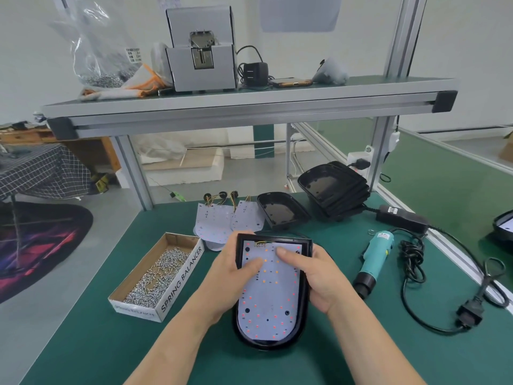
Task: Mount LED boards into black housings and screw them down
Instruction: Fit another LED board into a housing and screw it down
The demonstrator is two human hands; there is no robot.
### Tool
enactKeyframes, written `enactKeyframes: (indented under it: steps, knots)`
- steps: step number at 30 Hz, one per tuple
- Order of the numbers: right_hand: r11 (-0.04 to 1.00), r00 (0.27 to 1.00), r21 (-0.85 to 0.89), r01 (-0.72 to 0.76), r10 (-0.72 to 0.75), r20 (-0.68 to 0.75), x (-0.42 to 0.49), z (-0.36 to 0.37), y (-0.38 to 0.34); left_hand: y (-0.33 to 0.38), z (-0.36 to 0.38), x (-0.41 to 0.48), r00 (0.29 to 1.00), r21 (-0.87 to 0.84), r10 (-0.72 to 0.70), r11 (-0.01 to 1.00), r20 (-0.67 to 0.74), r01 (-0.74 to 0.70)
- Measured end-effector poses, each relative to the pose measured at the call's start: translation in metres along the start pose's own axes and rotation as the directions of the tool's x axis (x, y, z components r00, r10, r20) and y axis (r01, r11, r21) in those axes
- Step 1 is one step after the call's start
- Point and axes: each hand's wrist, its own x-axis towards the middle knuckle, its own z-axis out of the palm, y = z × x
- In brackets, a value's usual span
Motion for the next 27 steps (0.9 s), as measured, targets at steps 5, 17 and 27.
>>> enactKeyframes:
  steps: [5, 17, 27]
  knots:
    - [0.995, 0.997, -0.071, 0.072, -0.075, -0.030, 0.005, 0.002, 0.000, -0.004, 0.003, 0.002, 0.999, -0.028, 0.017, 0.999, -0.047, -0.019]
    - [0.999, 0.998, -0.012, -0.047, 0.047, -0.053, 0.019, 0.000, -0.002, -0.017, 0.004, 0.006, 0.995, -0.134, -0.017, 0.991, -0.096, 0.004]
    - [0.758, 0.954, -0.651, -0.052, -0.156, -0.257, -0.015, -0.009, 0.049, -0.044, 0.014, -0.001, 0.925, -0.273, -0.319, 0.927, -0.208, 0.258]
